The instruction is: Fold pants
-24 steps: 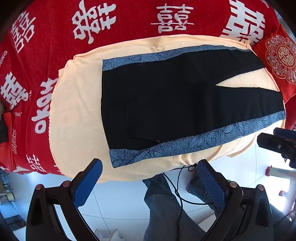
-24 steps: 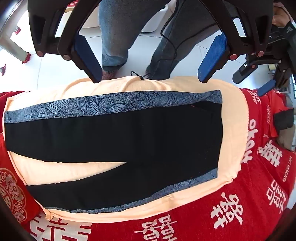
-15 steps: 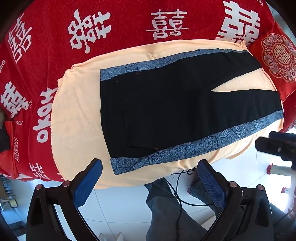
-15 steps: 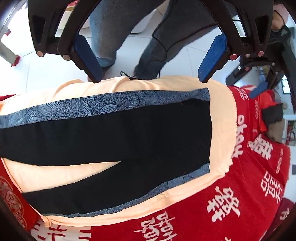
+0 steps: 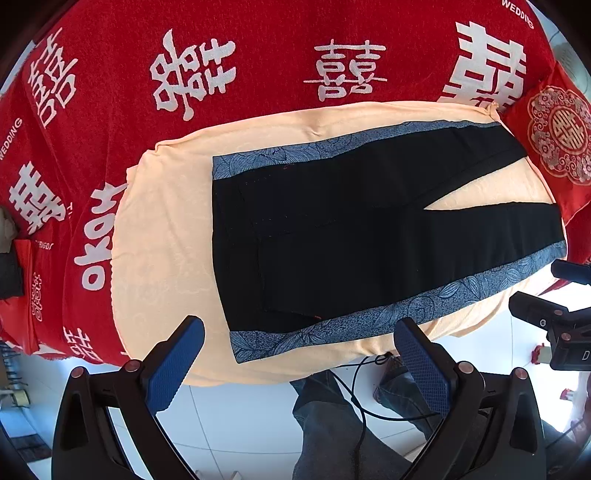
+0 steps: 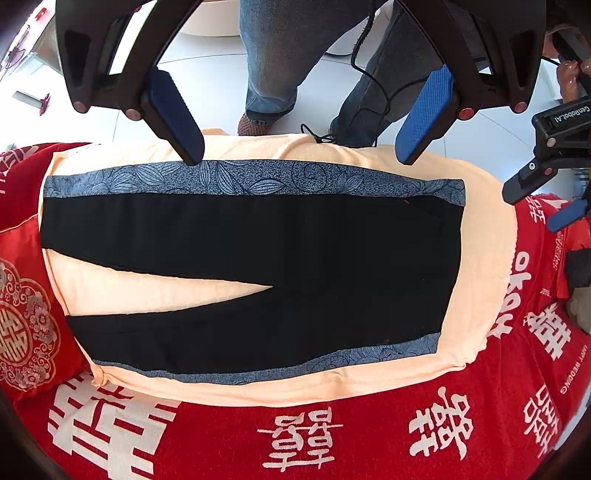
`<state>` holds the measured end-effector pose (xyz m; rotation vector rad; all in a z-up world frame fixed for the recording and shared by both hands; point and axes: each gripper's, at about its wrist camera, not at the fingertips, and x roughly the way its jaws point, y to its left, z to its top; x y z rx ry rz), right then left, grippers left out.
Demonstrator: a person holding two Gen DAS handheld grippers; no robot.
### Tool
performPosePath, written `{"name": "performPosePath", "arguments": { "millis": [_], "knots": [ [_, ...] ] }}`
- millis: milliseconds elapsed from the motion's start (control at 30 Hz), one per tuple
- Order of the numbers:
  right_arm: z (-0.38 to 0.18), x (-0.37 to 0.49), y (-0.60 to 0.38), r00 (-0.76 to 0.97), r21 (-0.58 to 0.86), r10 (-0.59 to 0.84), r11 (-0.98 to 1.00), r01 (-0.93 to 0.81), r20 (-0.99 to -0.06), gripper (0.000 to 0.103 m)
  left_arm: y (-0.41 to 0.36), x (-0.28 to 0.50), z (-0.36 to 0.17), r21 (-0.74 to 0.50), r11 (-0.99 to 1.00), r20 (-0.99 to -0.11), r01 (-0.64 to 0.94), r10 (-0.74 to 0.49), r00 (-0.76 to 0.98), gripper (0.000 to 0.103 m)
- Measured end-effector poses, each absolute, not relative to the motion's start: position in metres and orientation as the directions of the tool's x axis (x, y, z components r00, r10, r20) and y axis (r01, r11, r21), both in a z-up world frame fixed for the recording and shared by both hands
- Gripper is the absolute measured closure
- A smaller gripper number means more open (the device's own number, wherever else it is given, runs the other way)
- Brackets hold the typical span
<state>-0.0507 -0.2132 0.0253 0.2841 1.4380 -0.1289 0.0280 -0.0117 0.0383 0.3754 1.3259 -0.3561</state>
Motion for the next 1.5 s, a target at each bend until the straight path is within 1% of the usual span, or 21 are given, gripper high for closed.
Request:
{"name": "performPosePath", "arguments": {
  "millis": [500, 900, 1100, 1233, 1433, 1500],
  "knots": [
    [0.022, -0.046, -0.214, 0.114, 0.09, 0.063, 0.962, 0.257, -0.992, 0.0, -0.018, 0.032, 0.042, 0.068, 0.889, -0.972, 0.452, -0.043, 0.231, 0.0],
    [0.017, -0.053, -0.225, 0.11, 0.111, 0.083, 0.955, 0.274, -0.99, 0.0, -0.026, 0.03, 0.043, 0.084, 0.881, -0.97, 0.466, -0.034, 0.239, 0.0],
    [0.013, -0.063, -0.235, 0.107, 0.144, 0.118, 0.95, 0.277, -0.987, 0.0, -0.029, 0.021, 0.039, 0.097, 0.891, -0.974, 0.443, -0.005, 0.225, 0.0],
    [0.009, -0.073, -0.246, 0.094, 0.15, 0.129, 0.95, 0.275, -0.987, 0.0, -0.031, 0.007, 0.035, 0.098, 0.911, -0.978, 0.4, 0.014, 0.207, 0.0],
    [0.002, -0.094, -0.262, 0.077, 0.148, 0.133, 0.957, 0.249, -0.988, 0.0, -0.026, -0.018, 0.026, 0.062, 0.962, -0.987, 0.266, 0.02, 0.16, 0.0],
    [-0.002, -0.099, -0.268, 0.084, 0.175, 0.158, 0.95, 0.259, -0.984, 0.0, -0.025, -0.025, 0.023, 0.056, 0.973, -0.989, 0.225, 0.022, 0.149, 0.0]
  ]
}}
